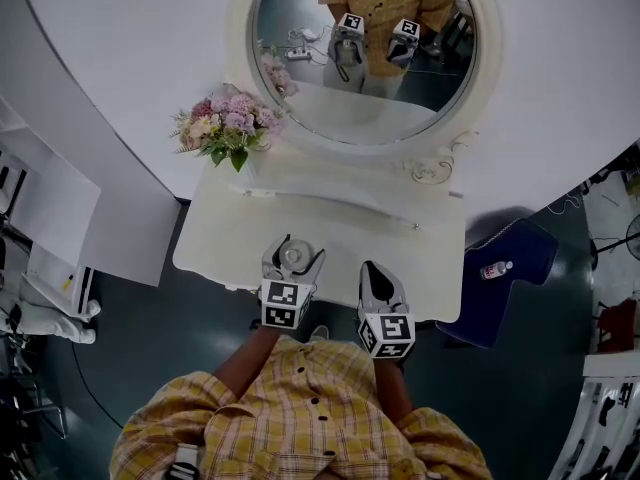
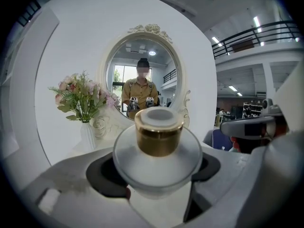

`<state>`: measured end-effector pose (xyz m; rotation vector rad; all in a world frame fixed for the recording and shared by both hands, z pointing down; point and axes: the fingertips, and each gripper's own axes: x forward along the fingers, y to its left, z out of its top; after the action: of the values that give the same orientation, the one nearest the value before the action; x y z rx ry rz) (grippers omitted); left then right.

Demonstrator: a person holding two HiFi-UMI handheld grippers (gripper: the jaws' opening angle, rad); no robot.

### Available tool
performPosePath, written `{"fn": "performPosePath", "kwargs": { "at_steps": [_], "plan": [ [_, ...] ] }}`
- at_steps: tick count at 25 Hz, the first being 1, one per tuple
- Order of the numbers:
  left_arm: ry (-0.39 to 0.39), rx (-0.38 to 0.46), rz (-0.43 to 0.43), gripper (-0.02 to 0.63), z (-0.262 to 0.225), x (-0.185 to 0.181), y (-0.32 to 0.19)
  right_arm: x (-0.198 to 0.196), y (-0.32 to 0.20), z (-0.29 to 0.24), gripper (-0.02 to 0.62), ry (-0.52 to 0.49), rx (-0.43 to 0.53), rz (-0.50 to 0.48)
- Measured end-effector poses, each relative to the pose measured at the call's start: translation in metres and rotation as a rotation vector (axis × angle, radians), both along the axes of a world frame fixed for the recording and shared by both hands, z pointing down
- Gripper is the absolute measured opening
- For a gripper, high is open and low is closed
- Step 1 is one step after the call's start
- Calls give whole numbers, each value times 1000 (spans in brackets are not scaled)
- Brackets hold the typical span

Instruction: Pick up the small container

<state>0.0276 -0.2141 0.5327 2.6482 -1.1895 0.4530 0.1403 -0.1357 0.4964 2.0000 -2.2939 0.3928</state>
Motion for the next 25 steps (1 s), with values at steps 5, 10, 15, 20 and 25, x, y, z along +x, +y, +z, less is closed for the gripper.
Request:
{"fn": "performPosePath", "kwargs": {
  "at_steps": [5, 10, 15, 20, 25],
  "plan": [
    [23, 14, 7, 344, -16, 1, 8, 3, 4, -7, 2, 7, 14, 12],
    [27, 28, 5, 344, -24, 0, 12, 8, 5, -11, 2, 10, 22, 25],
    [45, 41, 6, 344, -30, -2, 15, 10, 4, -15, 2, 18, 30, 24],
    [63, 66, 11, 344, -42, -1, 17, 12, 5, -18, 0, 16, 32, 20],
    [75, 70, 5, 344, -46, -7, 18, 16, 5, -23, 0, 12, 43, 38]
  ]
}}
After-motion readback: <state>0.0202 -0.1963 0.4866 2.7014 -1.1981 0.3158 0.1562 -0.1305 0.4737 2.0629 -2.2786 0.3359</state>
